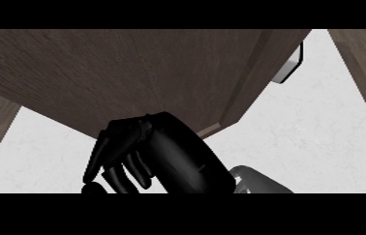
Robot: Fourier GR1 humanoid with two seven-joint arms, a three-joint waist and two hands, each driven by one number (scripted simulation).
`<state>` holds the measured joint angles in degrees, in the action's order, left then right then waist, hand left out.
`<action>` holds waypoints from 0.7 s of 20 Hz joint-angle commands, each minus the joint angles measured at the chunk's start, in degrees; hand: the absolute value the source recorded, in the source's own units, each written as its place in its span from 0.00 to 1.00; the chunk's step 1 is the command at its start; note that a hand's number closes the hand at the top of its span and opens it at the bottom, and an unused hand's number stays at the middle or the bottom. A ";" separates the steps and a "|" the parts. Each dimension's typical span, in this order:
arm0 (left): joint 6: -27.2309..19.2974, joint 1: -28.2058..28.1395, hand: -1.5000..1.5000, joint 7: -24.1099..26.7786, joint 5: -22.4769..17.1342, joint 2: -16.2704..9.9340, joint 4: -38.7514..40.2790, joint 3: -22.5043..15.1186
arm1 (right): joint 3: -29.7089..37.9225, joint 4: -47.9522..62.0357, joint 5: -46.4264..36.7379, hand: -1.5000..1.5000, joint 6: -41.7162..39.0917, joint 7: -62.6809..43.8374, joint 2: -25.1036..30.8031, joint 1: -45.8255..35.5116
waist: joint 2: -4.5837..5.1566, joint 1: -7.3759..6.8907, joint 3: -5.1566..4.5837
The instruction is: Pick up the wine, place it into the cabinet and close the cabinet
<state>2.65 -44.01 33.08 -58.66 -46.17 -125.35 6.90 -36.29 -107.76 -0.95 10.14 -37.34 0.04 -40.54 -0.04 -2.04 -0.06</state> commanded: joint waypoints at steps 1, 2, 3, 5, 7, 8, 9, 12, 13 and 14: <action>5.25 -3.11 0.00 0.53 2.52 2.18 0.36 -0.38 | 4.13 10.24 2.13 1.00 4.22 2.96 -0.04 -9.68 | 0.01 -0.67 -0.02; 3.32 -0.68 0.00 -2.15 -0.98 1.92 1.31 1.73 | 6.36 10.11 2.79 1.00 1.49 0.27 -0.04 -11.91 | 0.04 0.36 0.01; -0.16 0.18 0.00 -4.30 0.35 1.85 -2.01 1.41 | 5.68 13.12 2.88 1.00 0.99 5.11 -0.04 -9.45 | 0.15 0.64 0.06; 4.90 -3.44 0.00 -3.90 -0.30 1.43 -1.62 3.96 | 9.87 19.18 1.92 1.00 -0.94 6.68 -0.03 -13.28 | 0.13 -0.32 0.04; 3.65 1.41 0.00 -6.10 -1.46 1.01 0.18 3.25 | 14.13 23.44 3.25 1.00 -4.16 8.82 0.33 -15.36 | 0.40 0.70 0.03; -0.38 2.63 0.00 -7.16 1.96 2.26 -1.78 -0.49 | 10.86 21.98 0.78 1.00 -4.31 13.00 2.14 -9.94 | 0.37 1.48 0.08; 3.11 1.70 0.00 -6.40 2.31 2.74 0.57 0.27 | 13.73 27.64 0.80 1.00 -3.86 14.38 0.38 -13.72 | 0.36 0.74 0.03; 0.78 4.59 0.00 -7.82 4.53 4.95 -0.74 -2.69 | 18.15 31.84 1.96 1.00 -6.50 16.47 1.62 -16.45 | 0.32 1.08 0.04; -0.88 6.47 0.00 -11.24 2.11 3.82 -1.76 -1.72 | 14.91 31.64 -0.33 1.00 -5.41 18.64 0.34 -12.52 | 0.28 1.47 0.07; -0.11 8.39 0.00 -9.59 5.84 5.82 1.49 -5.27 | 17.24 33.66 1.18 1.00 -7.08 20.19 0.69 -13.96 | 0.33 1.55 0.04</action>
<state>3.51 -39.71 25.10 -55.78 -42.44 -125.64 5.45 -21.63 -80.34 0.45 4.91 -22.30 0.84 -54.23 0.07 -0.94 -0.03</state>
